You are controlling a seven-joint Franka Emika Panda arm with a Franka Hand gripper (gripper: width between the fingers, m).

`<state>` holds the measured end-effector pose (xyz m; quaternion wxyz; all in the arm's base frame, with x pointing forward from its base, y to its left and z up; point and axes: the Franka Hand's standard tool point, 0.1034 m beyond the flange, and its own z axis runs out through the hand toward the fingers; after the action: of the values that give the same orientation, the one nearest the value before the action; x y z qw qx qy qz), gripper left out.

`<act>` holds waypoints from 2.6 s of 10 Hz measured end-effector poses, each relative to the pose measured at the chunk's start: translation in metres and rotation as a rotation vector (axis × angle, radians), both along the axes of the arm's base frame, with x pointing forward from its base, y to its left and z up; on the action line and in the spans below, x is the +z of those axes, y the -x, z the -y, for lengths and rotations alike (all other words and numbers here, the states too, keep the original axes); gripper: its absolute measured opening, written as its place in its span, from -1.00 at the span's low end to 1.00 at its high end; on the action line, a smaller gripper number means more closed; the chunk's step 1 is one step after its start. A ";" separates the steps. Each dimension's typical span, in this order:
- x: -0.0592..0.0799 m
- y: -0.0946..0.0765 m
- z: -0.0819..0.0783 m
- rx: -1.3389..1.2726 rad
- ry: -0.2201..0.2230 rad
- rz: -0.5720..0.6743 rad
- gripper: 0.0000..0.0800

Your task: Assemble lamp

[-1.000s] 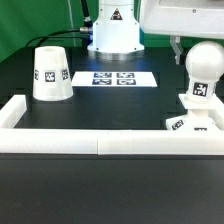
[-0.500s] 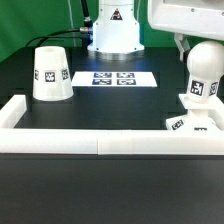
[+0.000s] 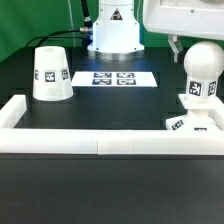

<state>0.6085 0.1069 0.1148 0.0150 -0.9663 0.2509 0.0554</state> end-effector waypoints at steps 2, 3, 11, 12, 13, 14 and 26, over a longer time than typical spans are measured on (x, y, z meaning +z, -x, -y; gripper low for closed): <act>0.000 0.000 0.000 0.173 -0.016 0.010 0.75; 0.000 0.000 0.001 0.244 -0.023 0.014 0.75; 0.002 -0.004 0.003 1.047 -0.061 0.052 0.75; 0.002 -0.006 0.003 1.130 -0.060 0.062 0.75; 0.001 -0.007 0.002 1.204 -0.053 0.074 0.75; 0.001 -0.009 0.002 1.291 -0.053 0.087 0.75; 0.001 -0.010 0.007 1.574 -0.056 0.078 0.44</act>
Offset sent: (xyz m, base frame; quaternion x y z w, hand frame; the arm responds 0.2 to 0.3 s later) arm 0.0000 0.0000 0.0000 0.0000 0.0000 -0.1938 0.9810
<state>0.6183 0.1004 0.1154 0.0045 -0.8604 -0.5090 0.0220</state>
